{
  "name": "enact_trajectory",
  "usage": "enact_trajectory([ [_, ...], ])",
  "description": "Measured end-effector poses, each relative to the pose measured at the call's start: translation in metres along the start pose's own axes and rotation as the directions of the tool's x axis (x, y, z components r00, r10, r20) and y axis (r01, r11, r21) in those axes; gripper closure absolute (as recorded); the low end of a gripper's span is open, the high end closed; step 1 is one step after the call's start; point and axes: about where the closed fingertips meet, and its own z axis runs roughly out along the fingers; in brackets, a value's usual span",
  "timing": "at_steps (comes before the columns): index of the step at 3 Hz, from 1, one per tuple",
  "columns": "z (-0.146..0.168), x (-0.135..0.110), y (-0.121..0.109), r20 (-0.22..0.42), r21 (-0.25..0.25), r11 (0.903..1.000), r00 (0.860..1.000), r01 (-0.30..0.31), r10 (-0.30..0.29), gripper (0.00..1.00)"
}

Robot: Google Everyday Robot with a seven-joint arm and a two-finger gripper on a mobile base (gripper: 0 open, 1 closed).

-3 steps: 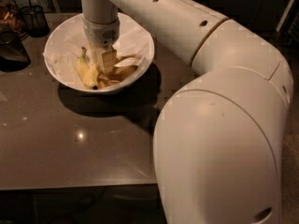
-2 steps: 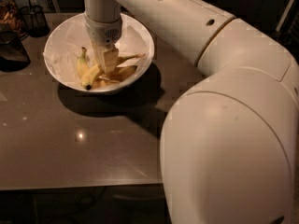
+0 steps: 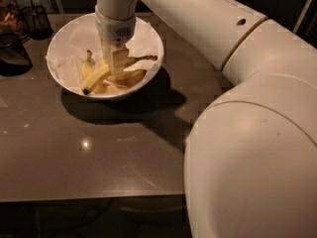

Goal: Pick banana from white bowl

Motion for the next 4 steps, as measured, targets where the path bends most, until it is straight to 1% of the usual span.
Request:
enact_trajectory([
  [1,-0.019,-0.003,0.004,0.038,0.059,0.9982,0.999,-0.006,0.003,1.00],
  [2,-0.035,-0.003,0.008,0.076,0.108,0.9940,0.997,-0.015,0.007,1.00],
  [3,-0.047,-0.004,0.012,0.109,0.143,0.9896,0.994,-0.021,0.006,1.00],
  [4,-0.062,-0.012,0.021,0.140,0.175,0.9845,0.990,-0.016,-0.009,1.00],
])
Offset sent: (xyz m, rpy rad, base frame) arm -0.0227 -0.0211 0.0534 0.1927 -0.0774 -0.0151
